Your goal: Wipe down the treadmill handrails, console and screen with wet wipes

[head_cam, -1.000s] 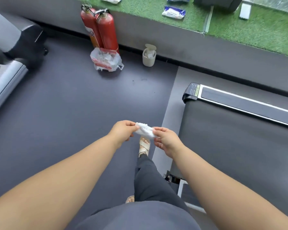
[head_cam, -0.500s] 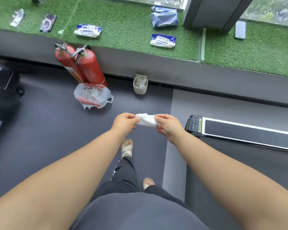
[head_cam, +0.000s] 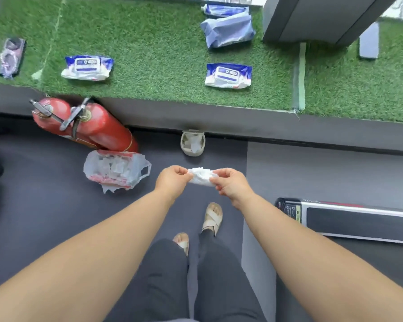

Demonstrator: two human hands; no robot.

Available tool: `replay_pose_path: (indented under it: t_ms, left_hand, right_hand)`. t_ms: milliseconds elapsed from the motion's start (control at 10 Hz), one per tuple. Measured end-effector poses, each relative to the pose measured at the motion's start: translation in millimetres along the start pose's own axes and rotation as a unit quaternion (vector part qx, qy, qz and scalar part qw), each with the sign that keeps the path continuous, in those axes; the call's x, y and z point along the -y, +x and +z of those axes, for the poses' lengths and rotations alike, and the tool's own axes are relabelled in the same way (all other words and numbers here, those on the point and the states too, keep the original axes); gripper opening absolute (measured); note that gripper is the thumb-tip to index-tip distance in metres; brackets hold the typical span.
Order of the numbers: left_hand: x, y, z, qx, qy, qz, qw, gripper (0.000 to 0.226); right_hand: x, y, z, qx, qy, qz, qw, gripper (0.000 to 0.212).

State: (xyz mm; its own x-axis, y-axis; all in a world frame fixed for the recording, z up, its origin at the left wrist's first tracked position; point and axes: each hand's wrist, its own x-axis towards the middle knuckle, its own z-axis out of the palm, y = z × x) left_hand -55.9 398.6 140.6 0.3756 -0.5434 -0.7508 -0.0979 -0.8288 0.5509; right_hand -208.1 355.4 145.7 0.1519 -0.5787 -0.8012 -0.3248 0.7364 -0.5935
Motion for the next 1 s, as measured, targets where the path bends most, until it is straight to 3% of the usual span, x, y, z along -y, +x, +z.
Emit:
replay_pose_path:
  t_ms: [400, 500, 600, 700, 800, 900, 1000]
  left_hand:
    - [55.8, 303.8, 72.7, -0.08, 0.019, -0.047, 0.995, 0.006]
    - [70.5, 368.4, 84.5, -0.072, 0.046, -0.004, 0.996, 0.017]
    - [90.7, 414.9, 96.7, 0.044, 0.156, 0.036, 0.986, 0.043]
    - [109.1, 439.7, 106.3, 0.106, 0.334, 0.105, 0.931, 0.054]
    - [113.3, 453.1, 106.9, 0.12, 0.435, 0.127, 0.883, 0.058]
    - [111.4, 463.6, 104.2, 0.15, 0.443, 0.142, 0.872, 0.059]
    - [97.0, 464.0, 96.3, 0.16, 0.417, 0.135, 0.884, 0.054]
  right_hand:
    - [-57.7, 317.8, 56.3, -0.084, -0.037, 0.016, 0.996, 0.014]
    - [-74.6, 378.2, 69.4, -0.068, -0.078, -0.01, 0.995, 0.031]
    - [-93.0, 424.2, 77.4, -0.018, -0.269, -0.065, 0.961, 0.044]
    - [-107.4, 446.9, 81.8, -0.011, -0.551, -0.139, 0.823, 0.054]
    - [-115.0, 460.9, 83.5, -0.013, -0.68, -0.17, 0.713, 0.063]
    - [-111.4, 472.9, 82.9, 0.011, -0.713, -0.143, 0.686, 0.069]
    - [-98.3, 471.3, 80.3, 0.029, -0.664, -0.118, 0.738, 0.064]
